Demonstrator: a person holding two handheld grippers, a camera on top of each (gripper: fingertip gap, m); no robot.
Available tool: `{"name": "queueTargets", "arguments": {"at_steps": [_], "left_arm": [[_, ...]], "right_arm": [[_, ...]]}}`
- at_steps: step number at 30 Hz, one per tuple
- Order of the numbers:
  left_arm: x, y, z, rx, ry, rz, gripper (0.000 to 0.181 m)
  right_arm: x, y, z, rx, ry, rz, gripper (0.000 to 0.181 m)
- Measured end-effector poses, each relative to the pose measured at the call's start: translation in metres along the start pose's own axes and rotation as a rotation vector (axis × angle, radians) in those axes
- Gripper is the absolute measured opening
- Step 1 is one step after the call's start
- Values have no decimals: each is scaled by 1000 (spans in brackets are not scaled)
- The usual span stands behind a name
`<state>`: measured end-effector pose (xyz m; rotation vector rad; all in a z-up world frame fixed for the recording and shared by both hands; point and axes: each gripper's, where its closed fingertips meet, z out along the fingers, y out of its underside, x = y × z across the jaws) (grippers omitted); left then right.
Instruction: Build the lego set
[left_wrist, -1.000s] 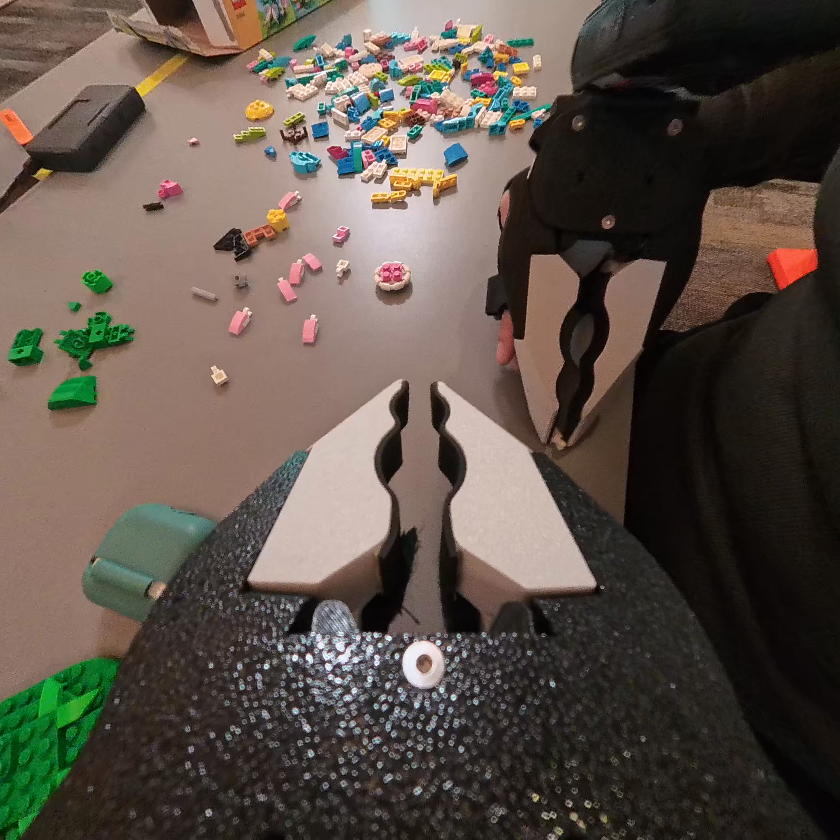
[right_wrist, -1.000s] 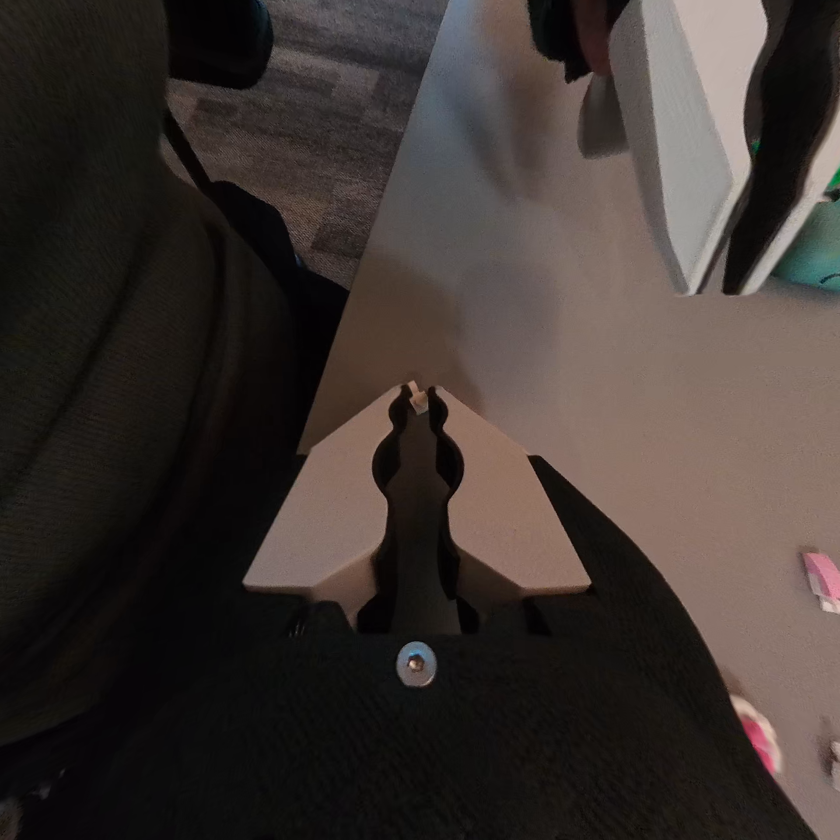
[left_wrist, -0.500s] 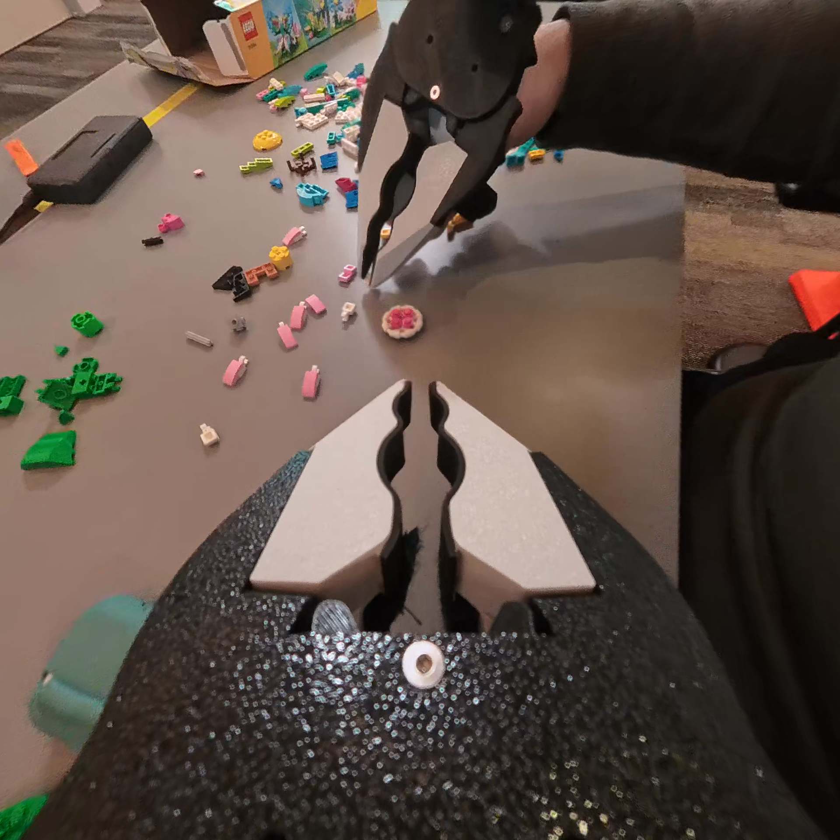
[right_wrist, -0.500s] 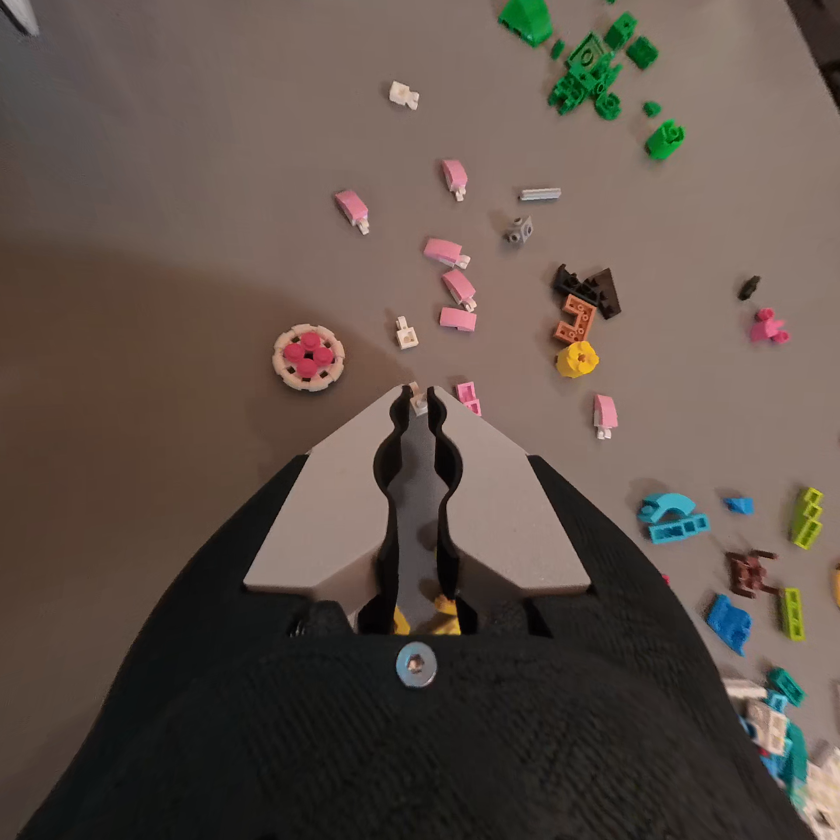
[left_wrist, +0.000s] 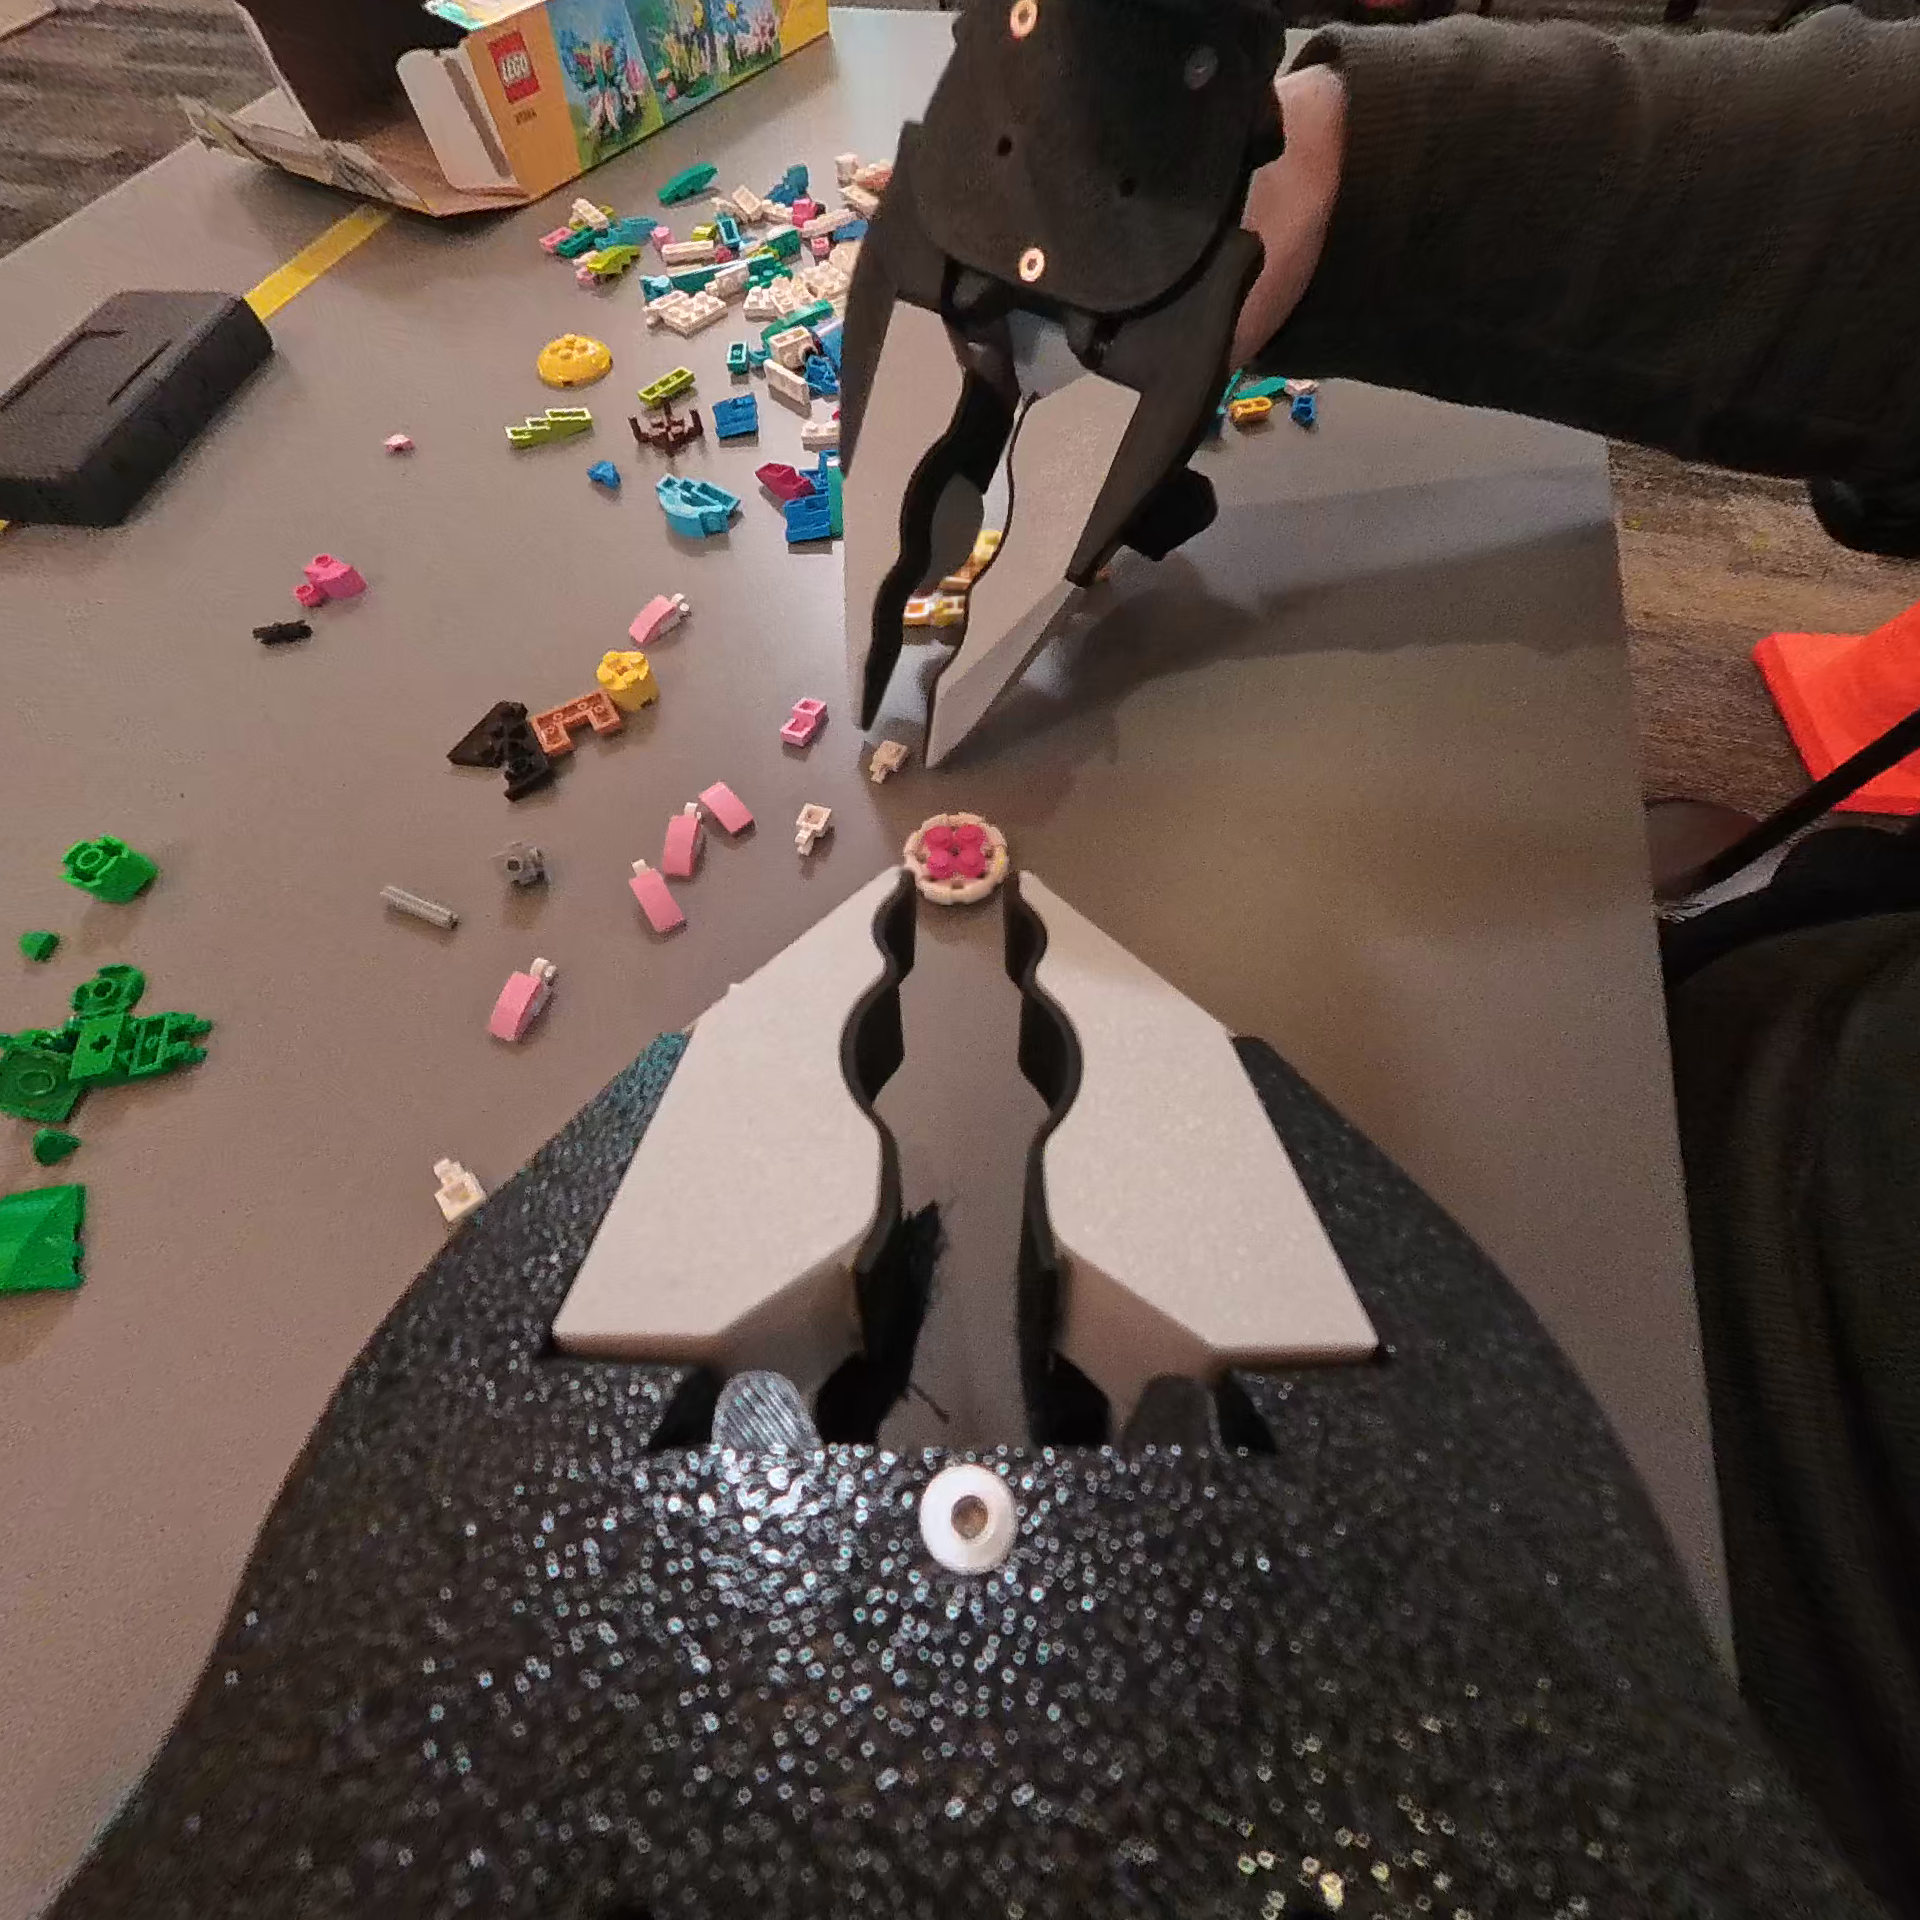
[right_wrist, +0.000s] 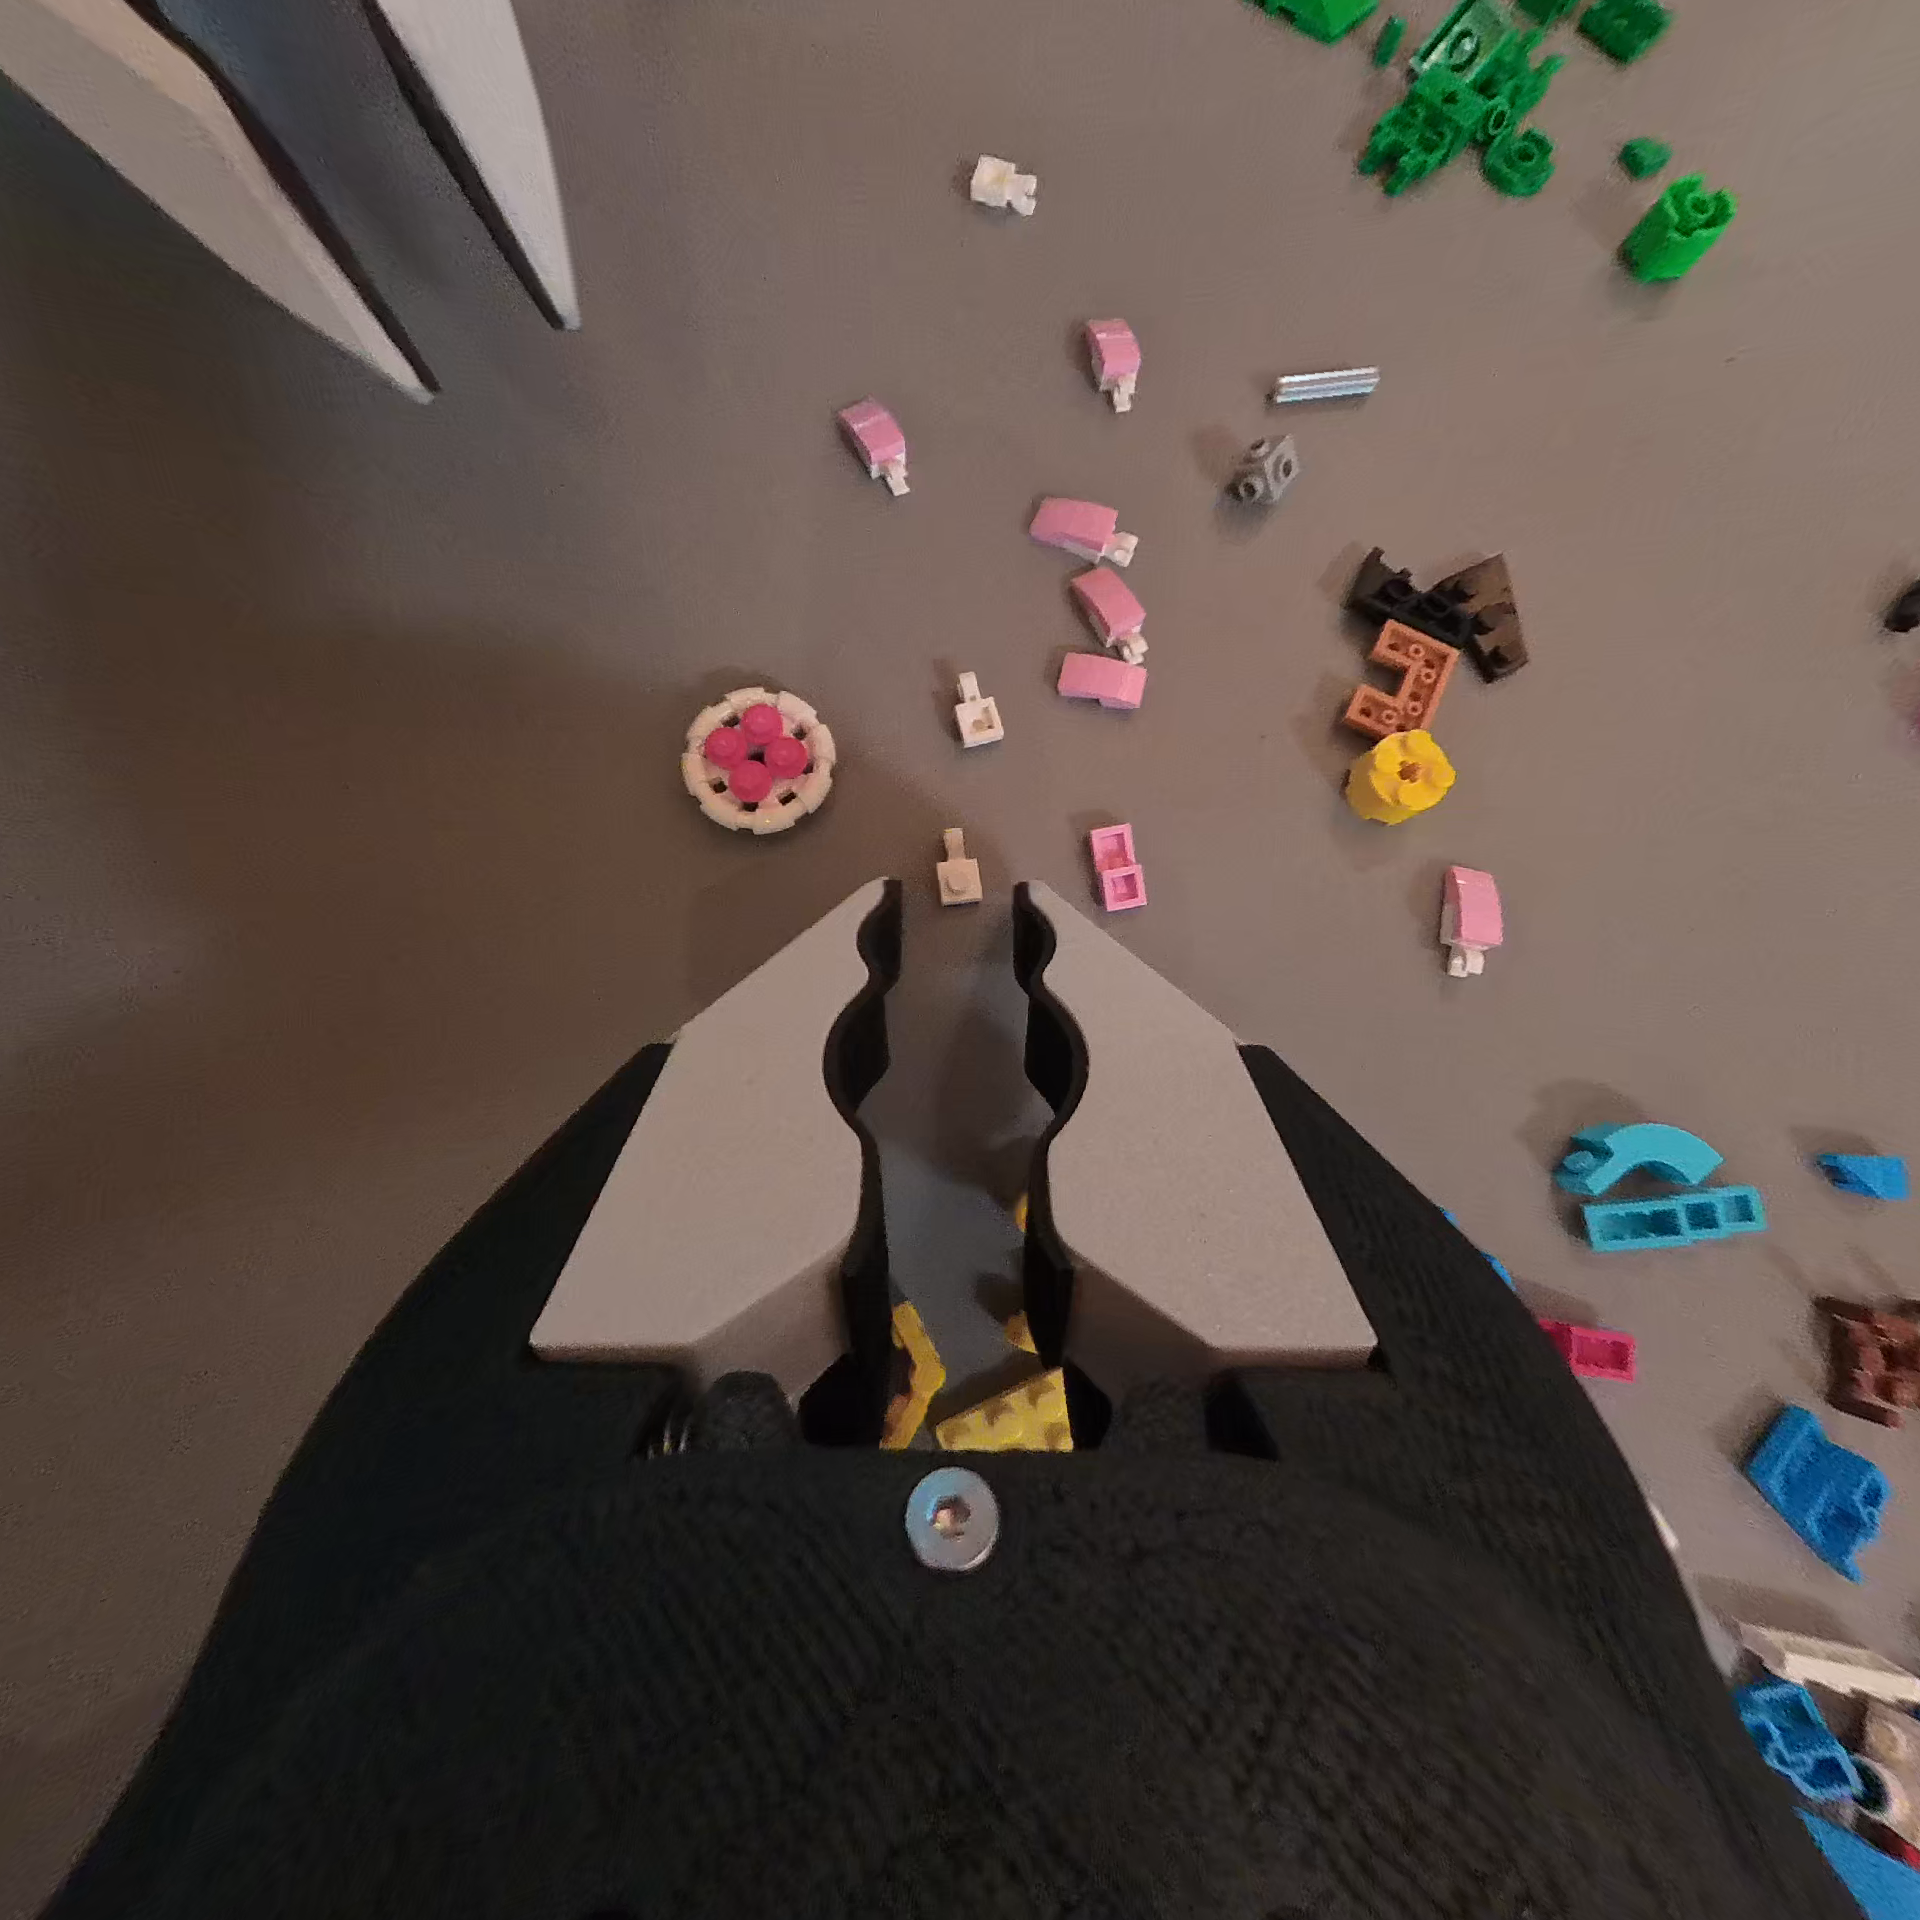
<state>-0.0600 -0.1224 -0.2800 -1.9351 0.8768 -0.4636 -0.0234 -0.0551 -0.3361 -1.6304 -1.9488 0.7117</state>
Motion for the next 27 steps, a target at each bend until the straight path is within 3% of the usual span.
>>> {"name": "queueTargets", "arguments": {"at_steps": [1,5,10,16,19,27], "left_arm": [[-1,-1,1,-1,2,0,14],[-3,-2,4,3,9,-6,14],[-6,-3,6,17,24,-27,13],[-7,-5,10,22,28,-26,14],[-10,-7,13,37,24,-38,14],[-16,-23,23,161,-11,-3,25]], "right_arm": [[-1,1,0,-5,-8,1,21],[-10,-2,-3,11,-71,3,19],[29,-7,-10,79,55,33,16],[36,0,5,36,-8,40,19],[37,-3,4,39,16,-10,7],[4,-53,-30,366,53,-36,6]]}}
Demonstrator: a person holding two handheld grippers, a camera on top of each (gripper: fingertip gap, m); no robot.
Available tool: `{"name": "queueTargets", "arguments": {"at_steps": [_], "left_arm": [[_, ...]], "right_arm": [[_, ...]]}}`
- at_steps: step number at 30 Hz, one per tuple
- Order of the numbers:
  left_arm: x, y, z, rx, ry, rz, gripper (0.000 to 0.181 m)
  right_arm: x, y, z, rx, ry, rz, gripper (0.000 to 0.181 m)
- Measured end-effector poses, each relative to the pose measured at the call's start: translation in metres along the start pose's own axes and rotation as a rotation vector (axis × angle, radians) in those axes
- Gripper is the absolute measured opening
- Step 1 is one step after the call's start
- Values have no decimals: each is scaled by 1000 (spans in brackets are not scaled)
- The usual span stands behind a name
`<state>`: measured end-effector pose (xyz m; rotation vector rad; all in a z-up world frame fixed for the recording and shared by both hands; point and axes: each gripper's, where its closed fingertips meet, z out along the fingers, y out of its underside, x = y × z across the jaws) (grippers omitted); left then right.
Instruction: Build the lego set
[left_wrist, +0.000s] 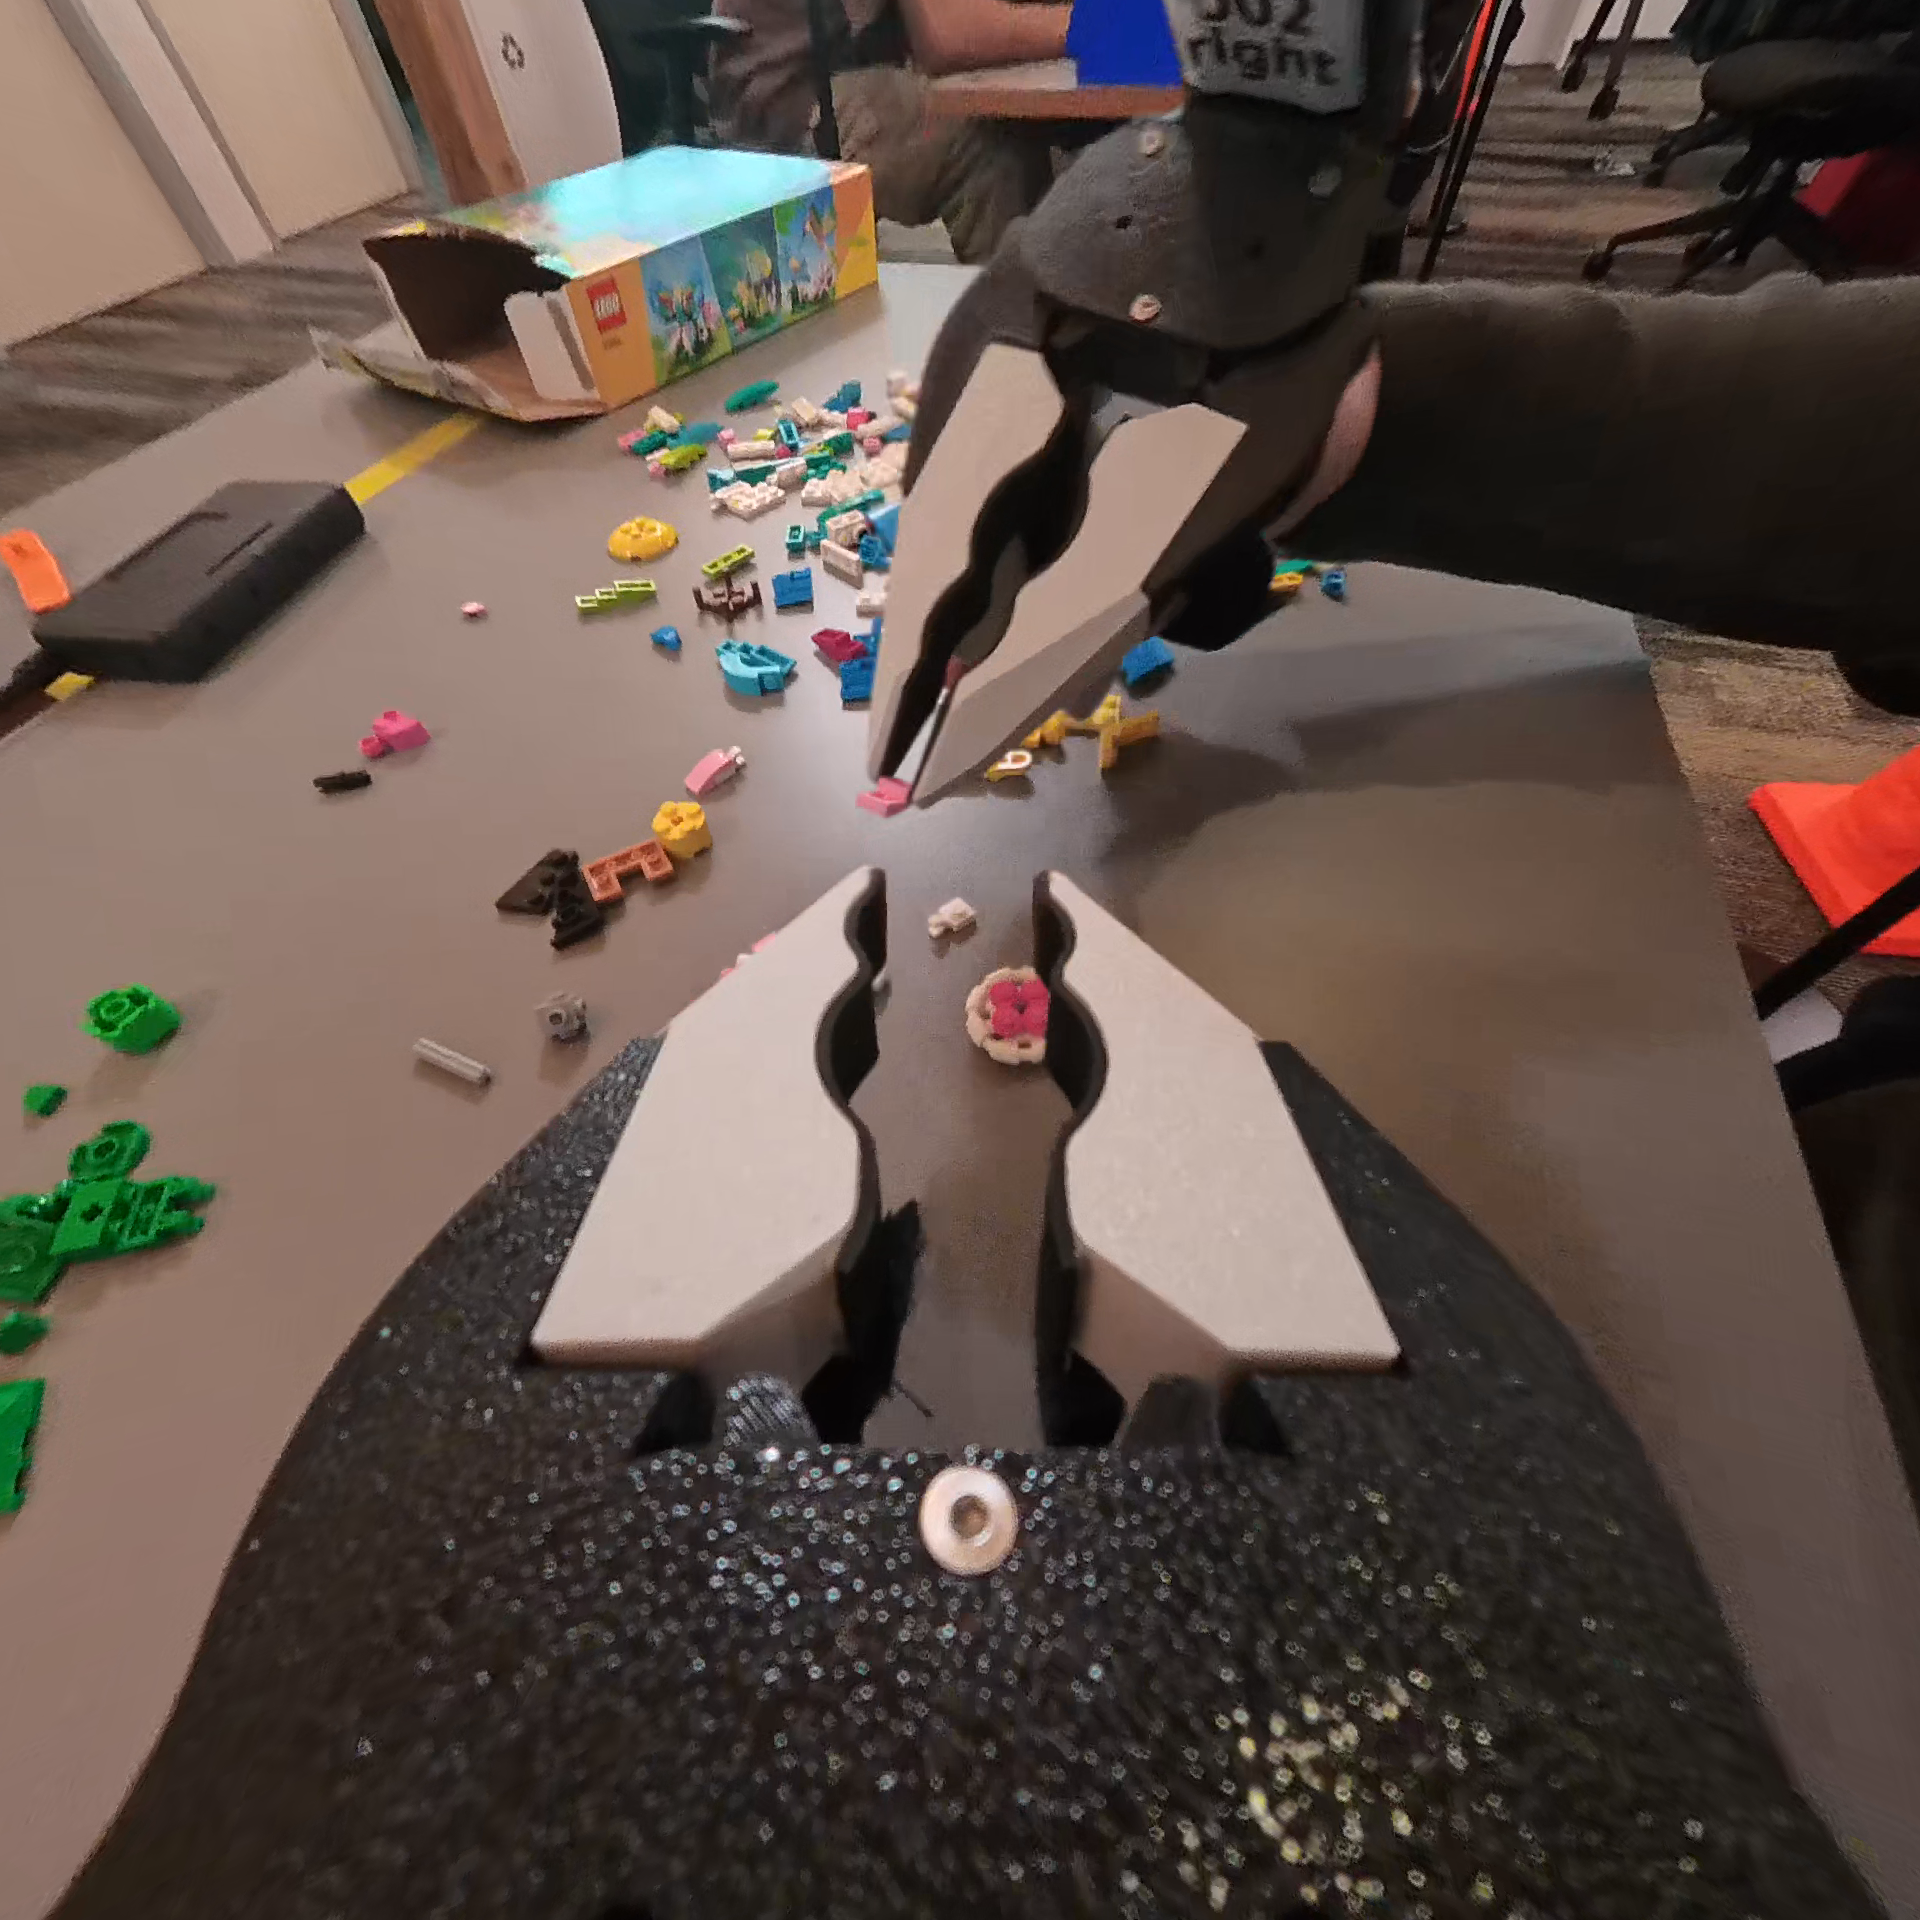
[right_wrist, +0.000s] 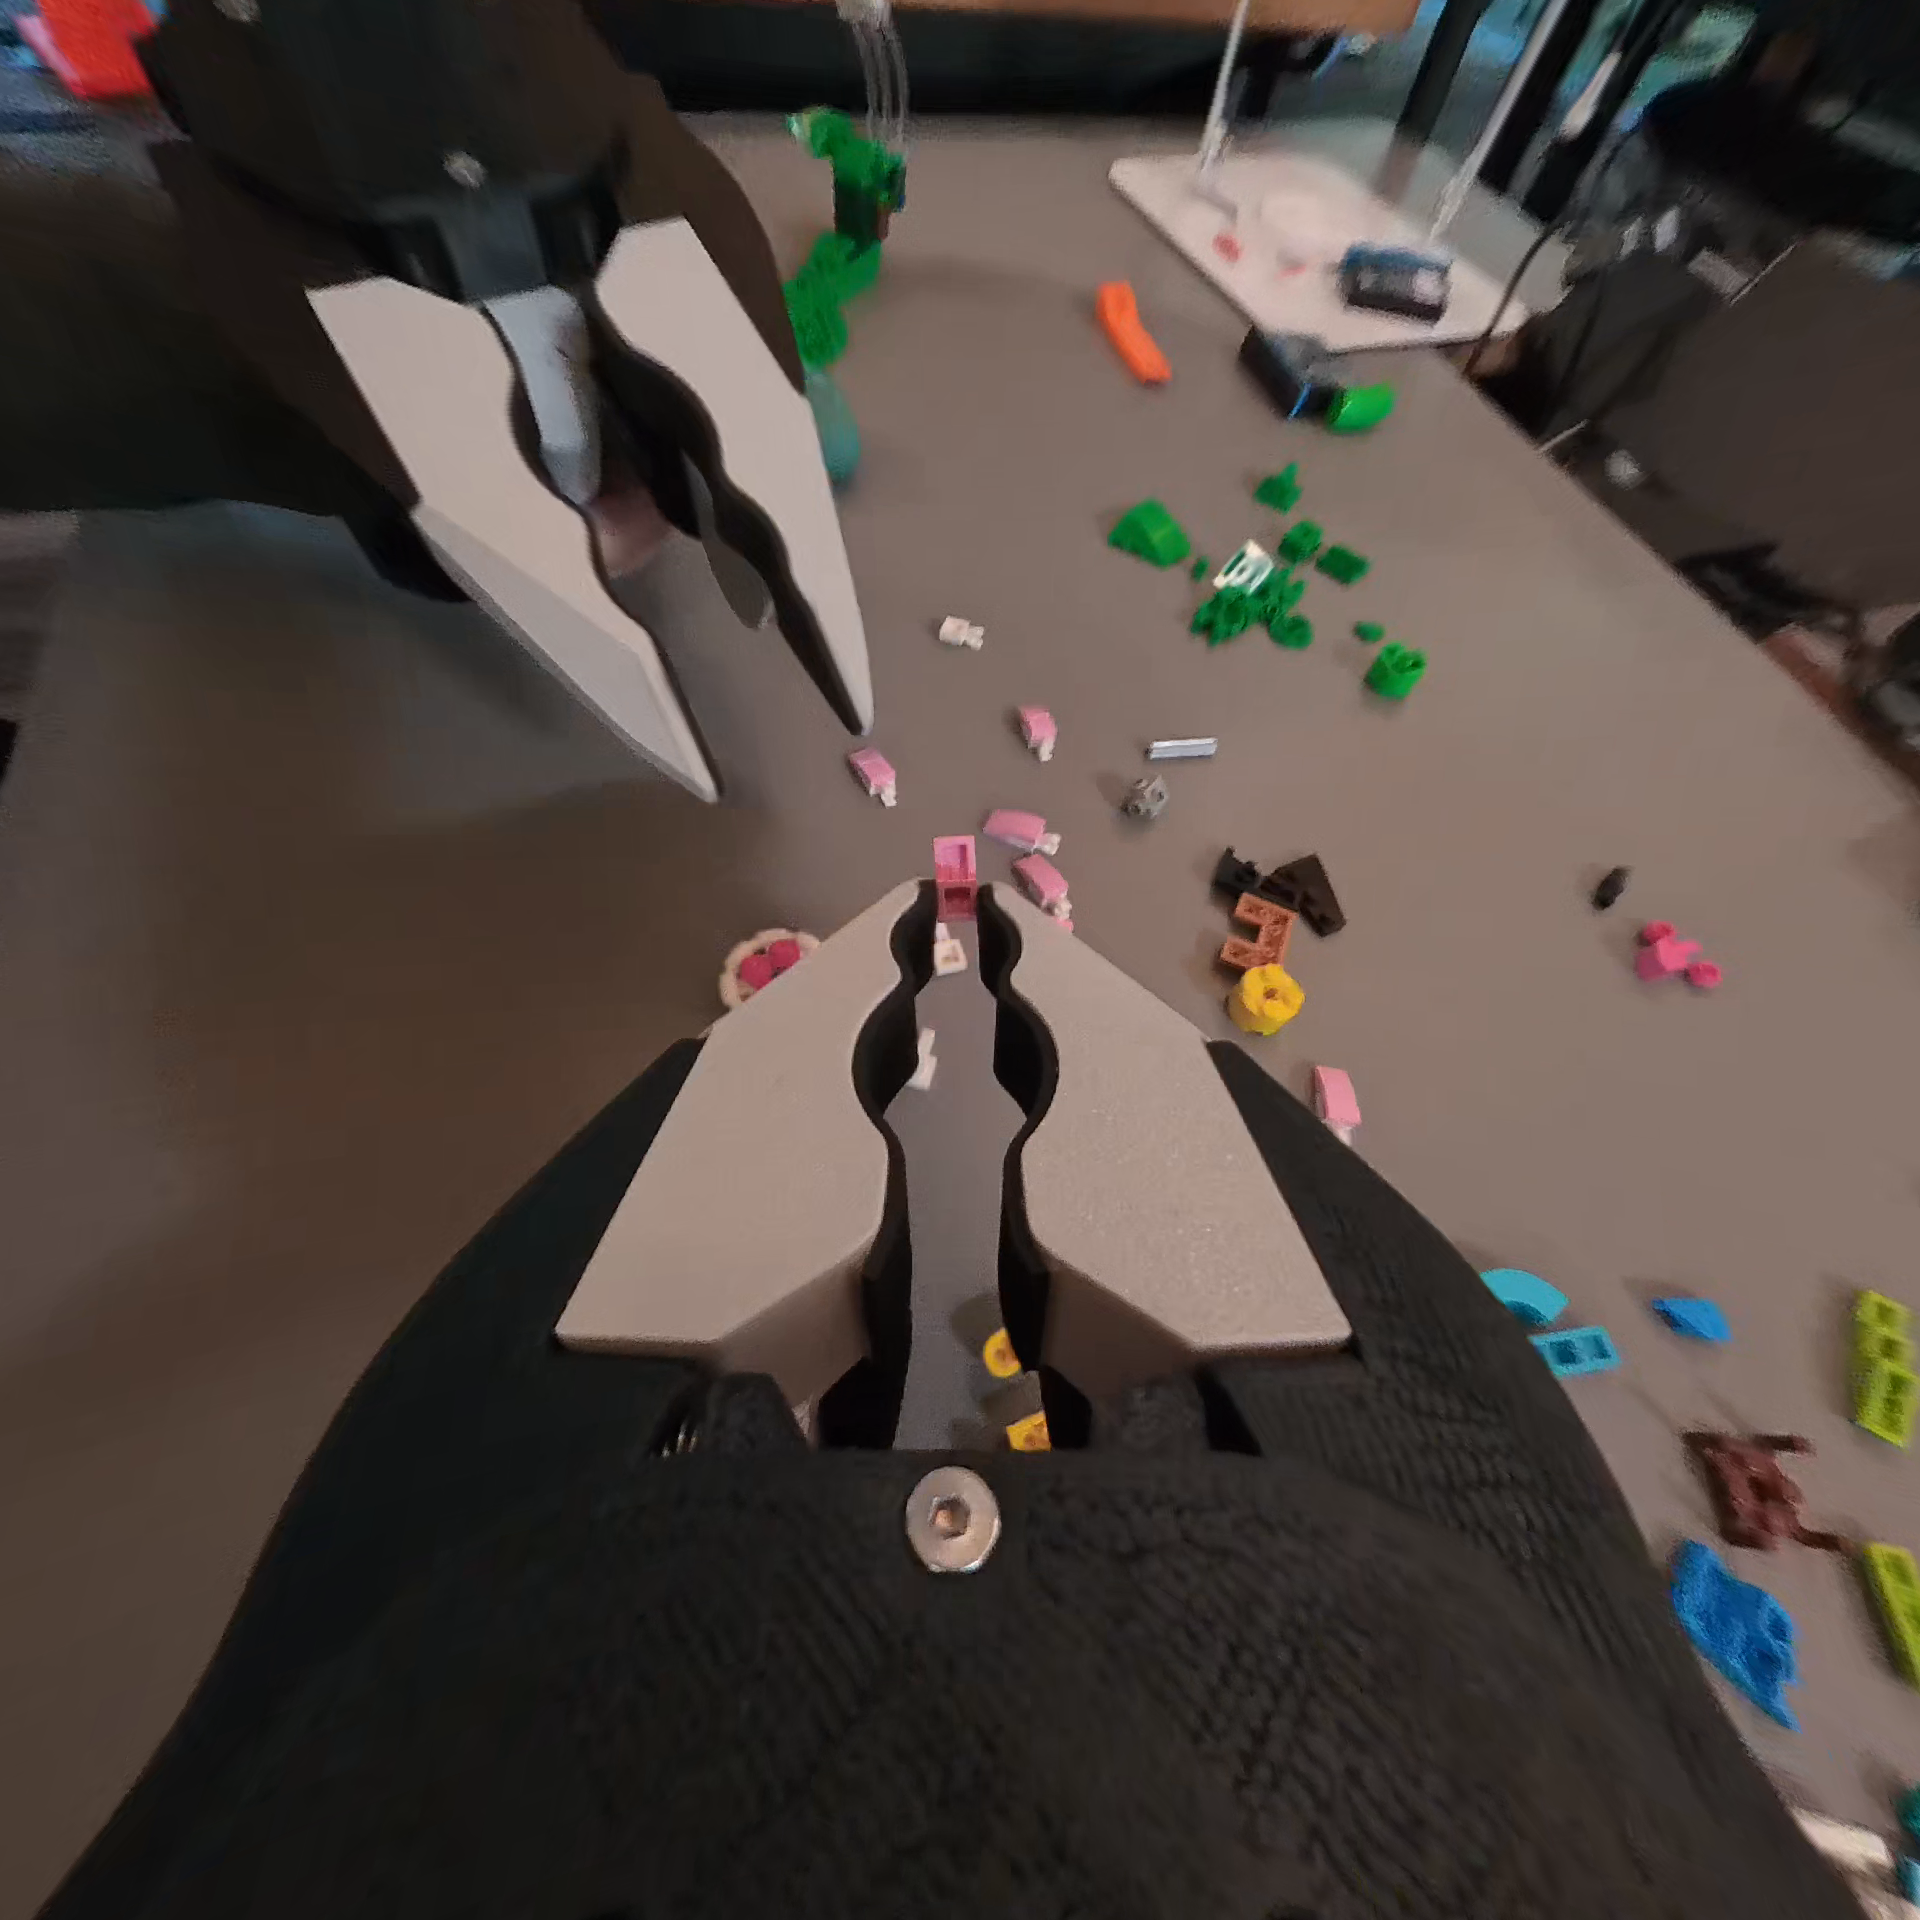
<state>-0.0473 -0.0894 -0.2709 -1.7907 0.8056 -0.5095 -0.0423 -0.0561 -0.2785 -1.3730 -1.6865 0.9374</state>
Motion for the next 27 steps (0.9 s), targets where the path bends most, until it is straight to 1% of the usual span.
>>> {"name": "queueTargets", "arguments": {"at_steps": [2,4,7,9,12,14,16,17,18,20,21,22,23,25,27], "left_arm": [[2,-3,5,11,21,-39,25],[6,-10,9,45,67,-113,26],[8,-21,13,103,110,-192,26],[9,-26,14,123,132,-223,24],[16,-28,15,128,170,-221,12],[21,-30,16,131,186,-205,4],[22,-29,17,123,169,-172,3],[22,-28,18,109,164,-141,2],[23,-27,18,103,147,-73,2],[23,-29,16,136,76,163,2],[27,-31,14,160,56,290,2],[31,-33,12,186,35,399,2],[35,-34,10,207,19,490,2],[39,-38,8,235,-17,598,2],[43,-42,5,271,-29,677,2]], "right_arm": [[-3,-11,-6,55,88,-130,7],[-12,-20,-12,76,176,-360,6],[-24,-24,-16,23,292,-706,6],[-31,-26,-18,-3,335,-862,7],[-34,-26,-21,-39,392,-1006,6],[-33,-26,-22,-46,414,-1040,7],[-34,-25,-23,-47,419,-1045,7],[-35,-23,-23,-35,405,-999,7],[-37,-23,-23,5,353,-842,9],[-44,-26,-29,112,118,-306,19],[-39,-32,-36,174,36,-61,18],[-33,-37,-43,229,-24,120,16],[-28,-35,-46,240,-69,260,14],[-33,-21,-44,162,-176,415,15],[-50,-11,-41,78,-298,496,16]]}}
